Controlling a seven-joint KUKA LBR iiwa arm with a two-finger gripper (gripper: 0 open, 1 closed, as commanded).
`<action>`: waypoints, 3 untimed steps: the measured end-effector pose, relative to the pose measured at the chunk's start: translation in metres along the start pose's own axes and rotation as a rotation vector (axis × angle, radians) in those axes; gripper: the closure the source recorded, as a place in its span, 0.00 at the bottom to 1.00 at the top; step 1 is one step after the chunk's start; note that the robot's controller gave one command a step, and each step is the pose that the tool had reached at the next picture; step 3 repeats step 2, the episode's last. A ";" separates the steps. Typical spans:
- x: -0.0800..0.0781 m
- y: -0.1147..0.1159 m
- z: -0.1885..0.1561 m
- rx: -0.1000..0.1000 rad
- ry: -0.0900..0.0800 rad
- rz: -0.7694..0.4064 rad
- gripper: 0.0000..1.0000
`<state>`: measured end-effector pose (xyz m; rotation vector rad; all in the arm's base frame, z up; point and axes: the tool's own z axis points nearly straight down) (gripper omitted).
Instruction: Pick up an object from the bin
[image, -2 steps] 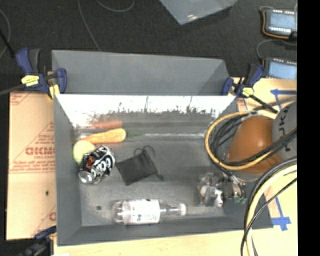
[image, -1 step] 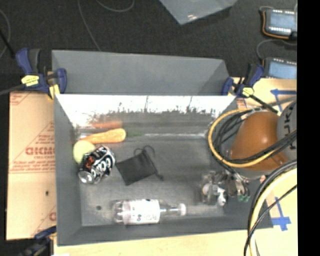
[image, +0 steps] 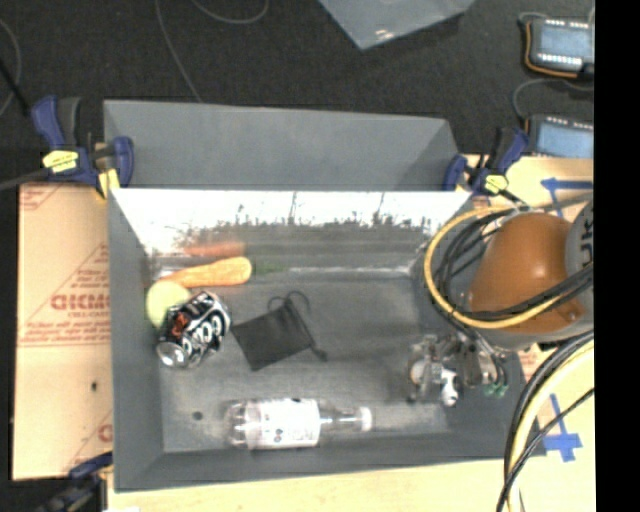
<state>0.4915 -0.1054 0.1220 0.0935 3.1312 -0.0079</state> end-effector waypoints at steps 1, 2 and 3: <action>-0.001 -0.001 -0.015 0.001 -0.004 0.000 1.00; 0.000 -0.001 -0.030 0.000 0.002 0.001 1.00; 0.000 -0.001 -0.030 0.000 0.002 0.001 1.00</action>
Offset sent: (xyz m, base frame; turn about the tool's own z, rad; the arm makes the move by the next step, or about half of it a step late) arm 0.0001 0.0000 0.0774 0.0000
